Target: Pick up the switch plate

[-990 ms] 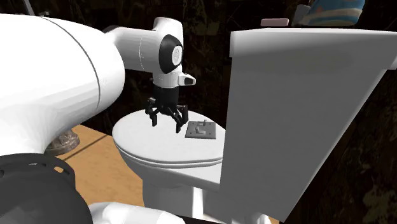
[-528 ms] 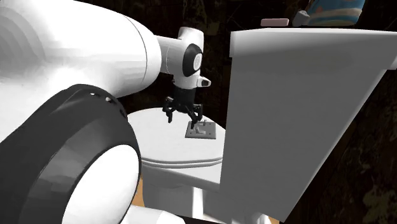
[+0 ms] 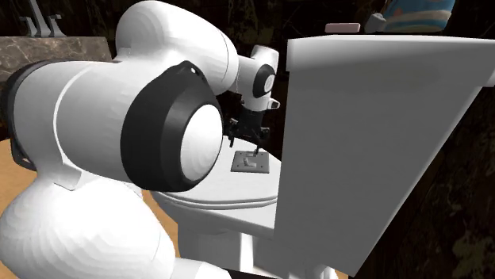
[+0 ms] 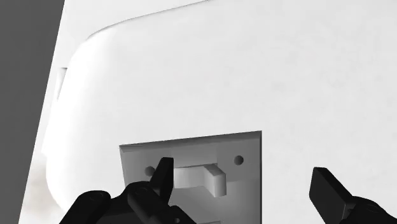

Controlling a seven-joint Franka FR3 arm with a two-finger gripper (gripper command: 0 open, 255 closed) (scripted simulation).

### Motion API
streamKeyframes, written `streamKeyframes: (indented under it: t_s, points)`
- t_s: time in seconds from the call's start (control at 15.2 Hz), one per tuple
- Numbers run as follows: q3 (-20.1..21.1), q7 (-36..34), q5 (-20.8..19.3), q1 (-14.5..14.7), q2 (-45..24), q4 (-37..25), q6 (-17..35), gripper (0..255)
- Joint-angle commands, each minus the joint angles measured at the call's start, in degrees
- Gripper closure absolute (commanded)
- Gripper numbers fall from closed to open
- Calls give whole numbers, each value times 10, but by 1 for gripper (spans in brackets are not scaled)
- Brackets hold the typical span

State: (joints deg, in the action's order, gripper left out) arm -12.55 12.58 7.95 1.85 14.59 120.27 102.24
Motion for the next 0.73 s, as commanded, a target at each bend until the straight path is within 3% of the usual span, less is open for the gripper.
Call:
streamKeyframes:
  t_s: [0.0,0.46,0.66]
  points:
    - [-12,32,16,2,-48,-36,8,0]
    - [-33,128,83,-11,-214,-191,-5,0]
    - [-32,134,85,-11,-217,-172,16,0]
